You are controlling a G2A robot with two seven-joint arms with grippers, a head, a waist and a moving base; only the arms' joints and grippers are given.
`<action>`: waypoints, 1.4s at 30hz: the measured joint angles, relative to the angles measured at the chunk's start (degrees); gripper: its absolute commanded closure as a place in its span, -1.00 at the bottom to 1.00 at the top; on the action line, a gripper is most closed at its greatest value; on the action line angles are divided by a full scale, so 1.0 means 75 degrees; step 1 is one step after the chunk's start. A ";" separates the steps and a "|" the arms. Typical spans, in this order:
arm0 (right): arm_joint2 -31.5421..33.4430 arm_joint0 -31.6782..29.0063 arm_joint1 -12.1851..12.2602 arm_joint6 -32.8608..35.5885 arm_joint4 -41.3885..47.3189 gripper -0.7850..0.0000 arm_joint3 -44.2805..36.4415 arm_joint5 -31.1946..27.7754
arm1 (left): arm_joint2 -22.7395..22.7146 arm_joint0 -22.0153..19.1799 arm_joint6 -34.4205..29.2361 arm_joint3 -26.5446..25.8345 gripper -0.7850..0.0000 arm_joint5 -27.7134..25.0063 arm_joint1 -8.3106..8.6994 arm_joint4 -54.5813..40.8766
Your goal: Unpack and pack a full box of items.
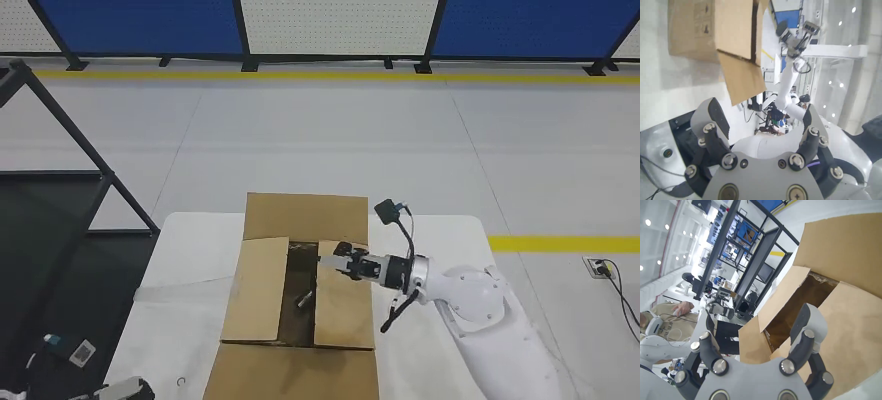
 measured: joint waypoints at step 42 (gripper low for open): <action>-0.0514 0.2933 -0.0401 -0.1691 0.0199 -1.00 0.6095 -0.0544 | 0.2650 -0.1154 0.3813 -0.0152 -1.00 0.1108 -0.0041 -0.2123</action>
